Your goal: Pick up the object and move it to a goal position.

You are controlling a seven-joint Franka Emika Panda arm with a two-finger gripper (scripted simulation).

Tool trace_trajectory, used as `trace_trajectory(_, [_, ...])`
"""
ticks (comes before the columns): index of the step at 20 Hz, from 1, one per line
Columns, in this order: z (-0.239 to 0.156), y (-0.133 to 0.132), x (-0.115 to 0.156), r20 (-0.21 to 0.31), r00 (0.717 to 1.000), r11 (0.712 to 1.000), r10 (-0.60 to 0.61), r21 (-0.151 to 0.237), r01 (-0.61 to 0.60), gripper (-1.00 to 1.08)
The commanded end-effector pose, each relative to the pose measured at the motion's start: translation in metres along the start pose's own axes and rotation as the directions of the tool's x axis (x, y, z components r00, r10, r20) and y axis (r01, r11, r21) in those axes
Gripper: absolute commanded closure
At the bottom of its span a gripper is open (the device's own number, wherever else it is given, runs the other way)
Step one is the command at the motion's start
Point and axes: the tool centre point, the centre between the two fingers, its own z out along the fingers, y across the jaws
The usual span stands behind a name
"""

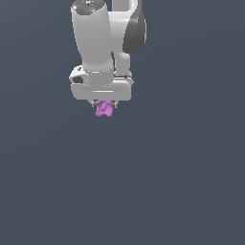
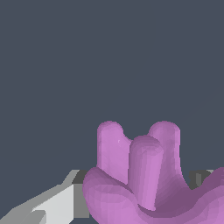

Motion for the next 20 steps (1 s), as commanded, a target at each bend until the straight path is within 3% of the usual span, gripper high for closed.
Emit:
trace_trajectory(1, [-0.025, 0.009, -0.014, 0.000, 1.000, 1.000, 0.000, 0.000, 0.000, 1.08])
trace_trajectory(12, [-0.132, 0.048, -0.066, 0.000, 1.000, 1.000, 0.000, 0.000, 0.000, 1.08])
trace_trajectory(20, [-0.181, 0.067, -0.088, 0.000, 1.000, 1.000, 0.000, 0.000, 0.000, 1.08])
